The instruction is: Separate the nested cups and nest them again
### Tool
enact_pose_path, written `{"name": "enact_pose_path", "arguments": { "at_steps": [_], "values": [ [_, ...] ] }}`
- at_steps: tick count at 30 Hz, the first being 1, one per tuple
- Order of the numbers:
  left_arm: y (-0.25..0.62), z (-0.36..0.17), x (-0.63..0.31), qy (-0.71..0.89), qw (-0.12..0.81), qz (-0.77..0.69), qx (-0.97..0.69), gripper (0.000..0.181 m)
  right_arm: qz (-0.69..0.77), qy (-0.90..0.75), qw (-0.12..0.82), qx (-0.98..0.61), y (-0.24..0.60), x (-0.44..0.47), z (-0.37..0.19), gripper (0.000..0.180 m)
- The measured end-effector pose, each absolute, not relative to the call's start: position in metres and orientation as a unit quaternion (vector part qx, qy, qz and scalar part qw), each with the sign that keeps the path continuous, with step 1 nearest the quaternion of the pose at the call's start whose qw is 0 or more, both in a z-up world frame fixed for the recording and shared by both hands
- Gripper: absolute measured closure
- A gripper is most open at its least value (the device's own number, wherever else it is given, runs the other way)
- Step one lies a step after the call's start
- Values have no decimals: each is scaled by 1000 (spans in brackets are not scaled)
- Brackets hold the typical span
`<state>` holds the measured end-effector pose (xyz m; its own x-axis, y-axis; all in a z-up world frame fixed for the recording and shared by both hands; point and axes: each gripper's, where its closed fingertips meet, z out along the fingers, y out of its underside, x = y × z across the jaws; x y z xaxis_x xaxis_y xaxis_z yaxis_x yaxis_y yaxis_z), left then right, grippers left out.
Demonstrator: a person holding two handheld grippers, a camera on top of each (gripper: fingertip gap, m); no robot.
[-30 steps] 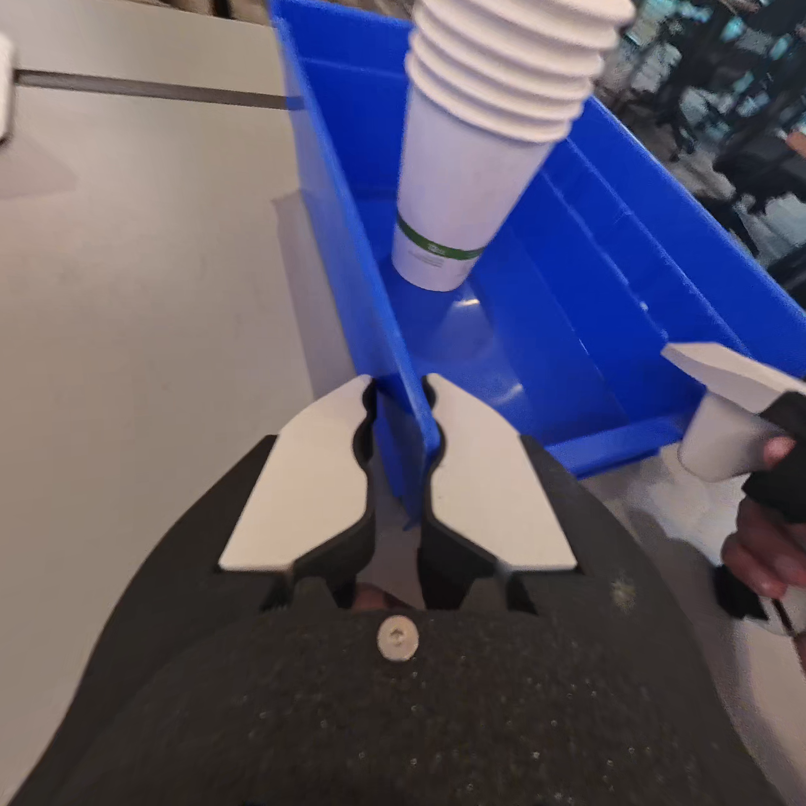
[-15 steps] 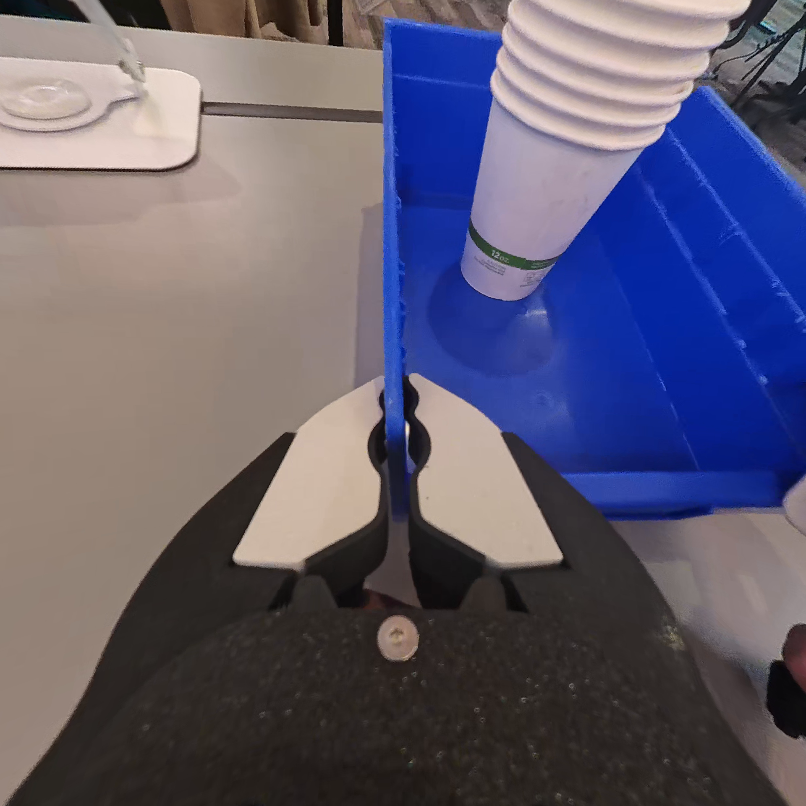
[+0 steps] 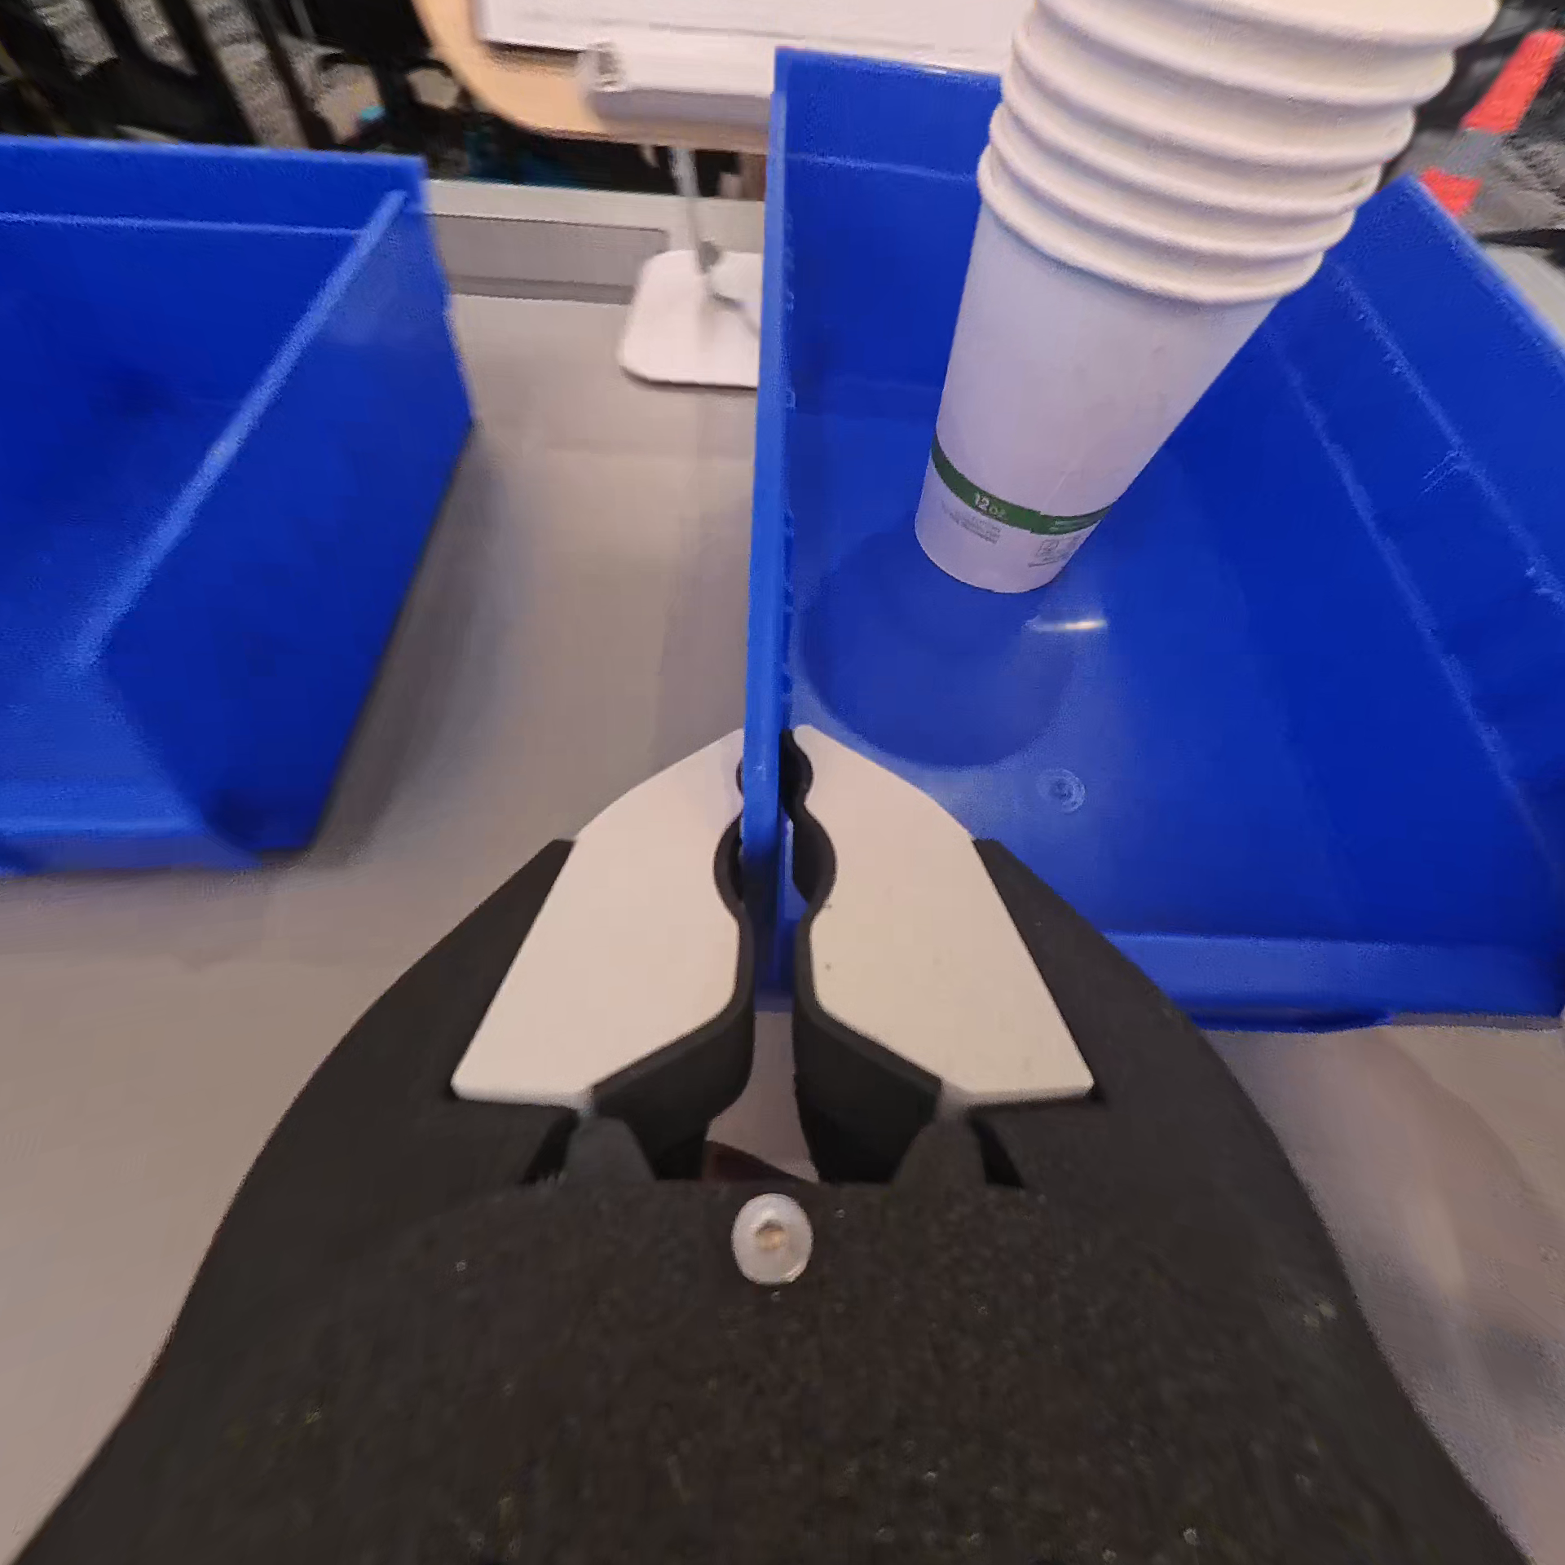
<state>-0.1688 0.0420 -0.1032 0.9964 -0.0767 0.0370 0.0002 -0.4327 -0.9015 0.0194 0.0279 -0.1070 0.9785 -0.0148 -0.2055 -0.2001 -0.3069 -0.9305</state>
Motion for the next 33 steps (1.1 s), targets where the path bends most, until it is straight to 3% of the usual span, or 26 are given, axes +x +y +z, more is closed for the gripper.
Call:
{"name": "enact_pose_path", "arguments": {
  "at_steps": [6,14,15,16,17,19,25,29,33],
  "values": [
    [37,-120,-239,-22,516,-18,-856,179,91,6,566,-820,44,-47,-113,176],
    [41,-131,-262,-31,505,-12,-862,178,104,-27,551,-828,49,-67,-126,175],
    [41,-131,-262,-19,509,-6,-861,169,112,-33,552,-826,48,-69,-126,173],
    [39,-131,-259,4,510,-3,-860,148,125,-42,547,-827,46,-72,-126,170],
    [33,-133,-259,24,506,1,-862,129,138,-49,538,-830,43,-73,-128,157],
    [14,-136,-268,45,500,-3,-865,126,159,-63,532,-829,31,-70,-128,133],
    [-16,-108,-398,-14,536,44,-843,132,166,-131,583,-784,-29,-61,-109,142],
    [28,-109,-495,-58,513,74,-853,129,199,-165,553,-792,-52,-81,-127,146],
    [81,-127,-521,-55,492,28,-868,124,231,-205,514,-800,-64,-110,-142,146]
  ]
}}
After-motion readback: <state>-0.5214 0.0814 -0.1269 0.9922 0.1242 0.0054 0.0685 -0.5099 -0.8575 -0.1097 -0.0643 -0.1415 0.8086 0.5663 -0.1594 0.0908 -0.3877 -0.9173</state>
